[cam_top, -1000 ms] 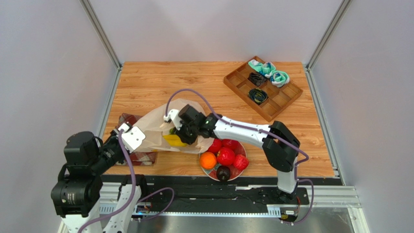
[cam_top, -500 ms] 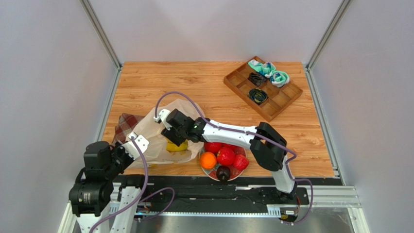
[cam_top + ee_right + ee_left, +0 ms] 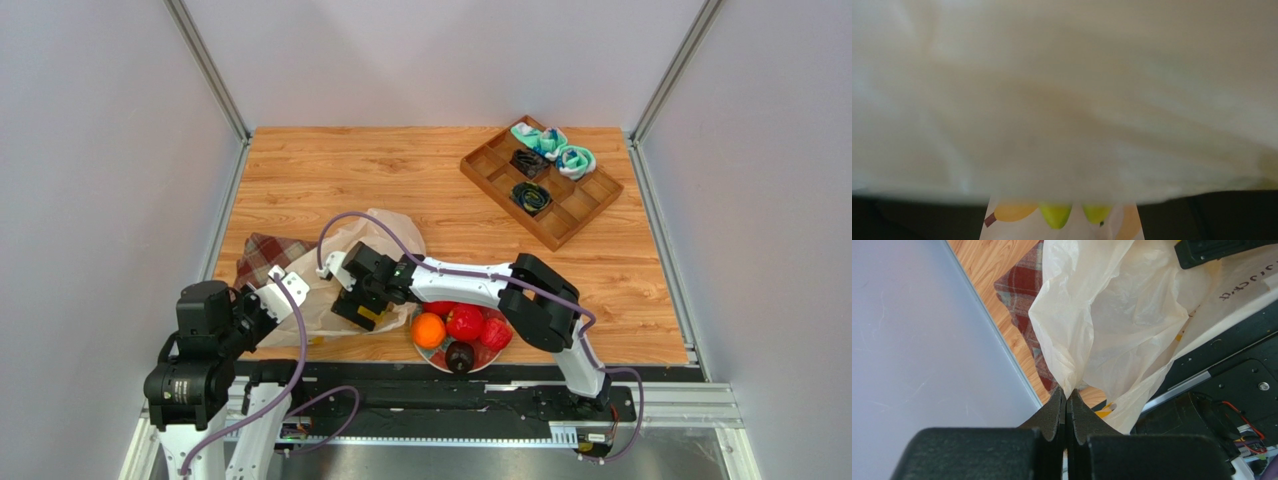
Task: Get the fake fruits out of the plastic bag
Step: Take out the fake fruit from the plastic bag.
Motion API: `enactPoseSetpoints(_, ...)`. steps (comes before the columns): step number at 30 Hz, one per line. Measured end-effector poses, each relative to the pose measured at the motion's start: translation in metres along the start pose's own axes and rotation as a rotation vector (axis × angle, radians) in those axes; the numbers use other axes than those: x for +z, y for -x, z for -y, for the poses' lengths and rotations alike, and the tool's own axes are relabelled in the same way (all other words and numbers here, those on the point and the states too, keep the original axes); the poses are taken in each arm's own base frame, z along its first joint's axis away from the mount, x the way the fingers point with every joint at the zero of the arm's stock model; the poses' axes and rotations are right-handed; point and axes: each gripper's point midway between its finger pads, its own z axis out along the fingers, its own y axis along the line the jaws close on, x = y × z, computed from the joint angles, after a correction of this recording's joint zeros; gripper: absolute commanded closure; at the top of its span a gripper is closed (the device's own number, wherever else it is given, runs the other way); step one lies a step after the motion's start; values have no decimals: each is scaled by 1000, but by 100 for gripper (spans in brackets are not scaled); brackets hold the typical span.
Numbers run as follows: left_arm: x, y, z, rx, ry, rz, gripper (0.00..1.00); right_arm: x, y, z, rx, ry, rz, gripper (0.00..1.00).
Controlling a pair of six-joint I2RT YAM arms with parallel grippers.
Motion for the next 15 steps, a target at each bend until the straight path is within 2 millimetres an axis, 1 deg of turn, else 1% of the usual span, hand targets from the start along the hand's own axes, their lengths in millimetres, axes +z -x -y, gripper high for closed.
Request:
enactPoseSetpoints(2,1,1,1,-1,-12,3,100,4,-13,-3,-10,20,-36,2)
enactPoseSetpoints(3,2,2,2,-1,-18,6,100,7,-17,-4,-13,25,-47,7)
enactPoseSetpoints(4,2,3,2,-1,-23,10,100,10,-19,-4,-18,26,-52,19)
enactPoseSetpoints(6,2,5,4,-1,-32,19,100,14,-23,-3,-41,27,-64,32)
enactPoseSetpoints(7,3,6,4,-1,-36,24,100,15,-25,-3,-57,30,-68,42)
enactPoseSetpoints(8,3,7,4,-1,-38,28,100,15,-26,-3,-70,32,-70,47)
enactPoseSetpoints(9,3,8,5,-1,-43,33,100,15,-26,-2,-86,34,-73,51)
enactPoseSetpoints(10,3,9,5,-1,-46,36,100,13,-24,-2,-105,40,-75,59)
enactPoseSetpoints(12,3,11,6,-2,-56,43,100,8,-17,-2,-151,56,-75,67)
enactPoseSetpoints(13,4,12,6,-2,-63,45,100,5,-13,-1,-172,62,-73,75)
enactPoseSetpoints(15,6,14,7,-5,-80,45,100,-5,-1,2,-221,76,-77,77)
